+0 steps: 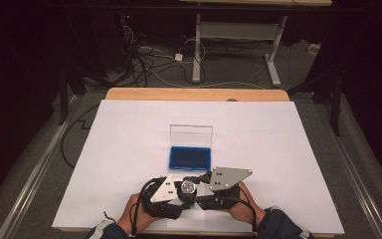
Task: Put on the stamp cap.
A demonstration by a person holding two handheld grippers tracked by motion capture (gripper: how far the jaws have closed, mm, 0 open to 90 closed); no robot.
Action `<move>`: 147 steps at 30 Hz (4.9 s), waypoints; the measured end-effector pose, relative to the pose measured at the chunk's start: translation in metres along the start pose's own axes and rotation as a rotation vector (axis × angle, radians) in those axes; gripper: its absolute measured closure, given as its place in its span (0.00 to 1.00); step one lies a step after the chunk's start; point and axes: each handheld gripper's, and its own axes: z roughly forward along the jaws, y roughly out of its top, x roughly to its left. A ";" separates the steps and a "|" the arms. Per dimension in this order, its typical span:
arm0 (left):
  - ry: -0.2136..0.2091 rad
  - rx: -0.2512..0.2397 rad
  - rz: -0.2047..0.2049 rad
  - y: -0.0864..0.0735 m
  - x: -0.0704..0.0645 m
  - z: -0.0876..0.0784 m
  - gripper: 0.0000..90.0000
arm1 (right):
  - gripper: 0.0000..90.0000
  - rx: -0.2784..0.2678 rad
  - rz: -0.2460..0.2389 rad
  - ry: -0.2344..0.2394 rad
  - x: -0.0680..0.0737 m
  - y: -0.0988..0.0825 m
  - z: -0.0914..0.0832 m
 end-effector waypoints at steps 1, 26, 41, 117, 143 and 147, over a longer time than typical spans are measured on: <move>-0.002 -0.001 -0.003 0.000 0.000 0.000 0.41 | 0.64 0.000 -0.001 -0.002 0.000 0.000 0.000; -0.105 -0.006 -0.056 -0.001 0.007 -0.001 0.41 | 0.64 -0.006 0.014 0.031 -0.001 -0.001 0.002; -0.086 -0.010 -0.070 -0.001 0.013 -0.007 0.40 | 0.64 -0.020 0.038 0.024 -0.006 -0.005 -0.001; 0.137 -0.122 0.030 -0.009 -0.001 -0.020 0.22 | 0.64 -0.034 0.136 -0.236 -0.013 -0.007 -0.004; 0.192 -0.083 -0.020 -0.030 0.012 -0.042 0.22 | 0.63 -0.022 0.136 -0.292 -0.029 -0.007 -0.028; 0.211 -0.080 -0.035 -0.034 0.015 -0.047 0.22 | 0.63 -0.017 0.132 -0.298 -0.030 -0.007 -0.031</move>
